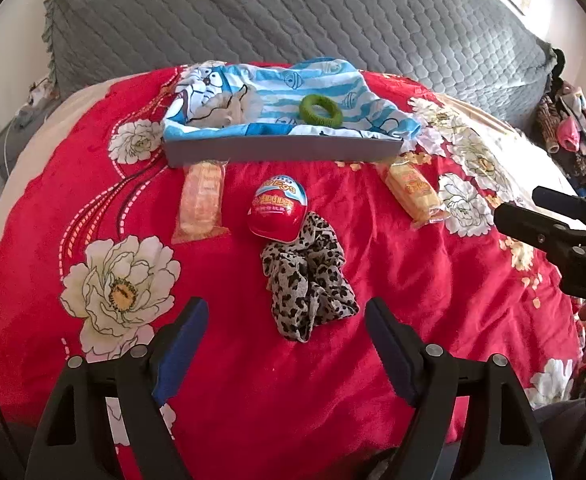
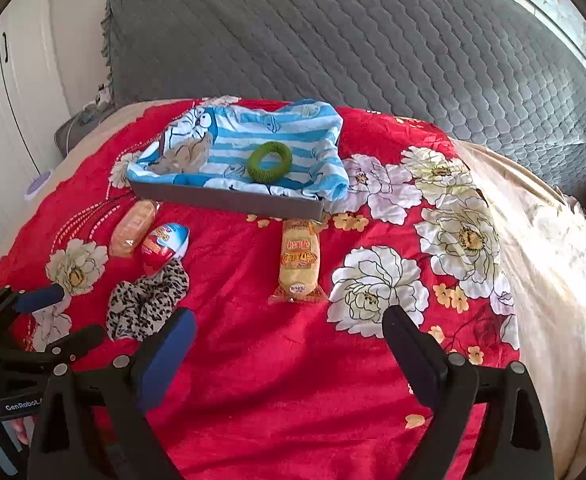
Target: Organize objects
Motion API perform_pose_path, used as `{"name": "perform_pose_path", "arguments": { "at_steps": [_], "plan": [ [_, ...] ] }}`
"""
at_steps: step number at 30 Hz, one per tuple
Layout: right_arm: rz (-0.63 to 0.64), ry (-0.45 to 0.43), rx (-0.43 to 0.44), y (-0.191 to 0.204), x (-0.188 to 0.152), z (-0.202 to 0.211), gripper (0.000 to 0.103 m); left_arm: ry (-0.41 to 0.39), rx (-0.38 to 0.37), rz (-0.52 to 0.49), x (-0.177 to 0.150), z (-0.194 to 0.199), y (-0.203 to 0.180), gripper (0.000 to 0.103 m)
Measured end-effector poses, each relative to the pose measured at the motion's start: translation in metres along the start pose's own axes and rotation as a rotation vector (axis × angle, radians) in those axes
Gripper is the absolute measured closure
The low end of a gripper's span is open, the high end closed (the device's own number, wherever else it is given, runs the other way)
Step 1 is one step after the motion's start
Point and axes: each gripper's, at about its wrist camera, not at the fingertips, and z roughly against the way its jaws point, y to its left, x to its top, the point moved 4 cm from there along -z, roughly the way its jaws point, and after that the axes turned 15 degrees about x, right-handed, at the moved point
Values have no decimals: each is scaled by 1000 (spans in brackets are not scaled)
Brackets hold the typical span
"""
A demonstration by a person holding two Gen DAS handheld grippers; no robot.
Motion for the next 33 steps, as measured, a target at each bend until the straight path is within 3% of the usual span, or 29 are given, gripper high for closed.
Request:
{"name": "perform_pose_path", "arguments": {
  "at_steps": [33],
  "plan": [
    [5, 43, -17, -4, -3, -27, 5, 36, -10, -13, 3, -28, -17, 20]
  ]
}}
